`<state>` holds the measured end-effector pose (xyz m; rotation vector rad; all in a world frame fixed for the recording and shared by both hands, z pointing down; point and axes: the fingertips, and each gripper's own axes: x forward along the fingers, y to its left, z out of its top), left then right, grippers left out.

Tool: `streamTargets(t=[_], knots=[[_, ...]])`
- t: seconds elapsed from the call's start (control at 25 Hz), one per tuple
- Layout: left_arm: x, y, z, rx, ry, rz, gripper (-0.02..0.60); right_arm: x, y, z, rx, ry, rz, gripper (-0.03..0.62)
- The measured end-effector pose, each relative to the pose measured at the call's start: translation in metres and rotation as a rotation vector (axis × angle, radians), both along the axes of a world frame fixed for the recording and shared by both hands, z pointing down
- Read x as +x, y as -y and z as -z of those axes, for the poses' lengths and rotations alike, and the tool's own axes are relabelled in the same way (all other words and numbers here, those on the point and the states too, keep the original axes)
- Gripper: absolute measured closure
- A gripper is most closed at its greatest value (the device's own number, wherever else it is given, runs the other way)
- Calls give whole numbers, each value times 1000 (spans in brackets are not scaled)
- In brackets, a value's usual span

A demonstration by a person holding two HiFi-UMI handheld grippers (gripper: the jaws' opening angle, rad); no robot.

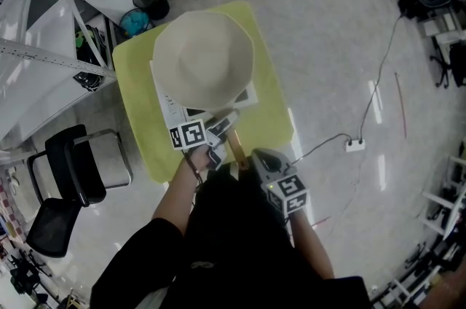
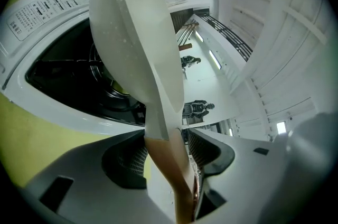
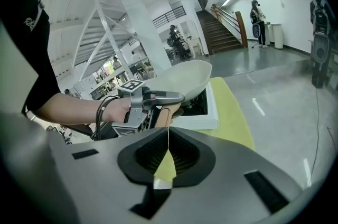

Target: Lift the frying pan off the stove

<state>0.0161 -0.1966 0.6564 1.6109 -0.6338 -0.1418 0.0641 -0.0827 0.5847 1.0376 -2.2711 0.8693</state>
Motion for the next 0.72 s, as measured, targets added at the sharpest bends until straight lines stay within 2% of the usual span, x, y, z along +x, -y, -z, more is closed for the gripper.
streamTargets(t=[0.28,0.4,0.44,0.48,0.52,0.72], knots=[[5,1,-8,-26,39,-66,337,-11,5,-7,-16,36,27,576],[6,1,-8,-29,40,-78,337,-13,2,-15,-74,81,19,572],[6,1,-8,-29,38,-80,337,-14,1,-18,-106,100,15,540],[6,1,-8,-30,37,-82,339,-16,0,-21,-135,120,11,445],[6,1,-8,-32,36,-84,339,-18,-1,-24,-157,139,7,404],[6,1,-7,-39,35,-91,339,-25,-2,-39,-252,262,-29,384]])
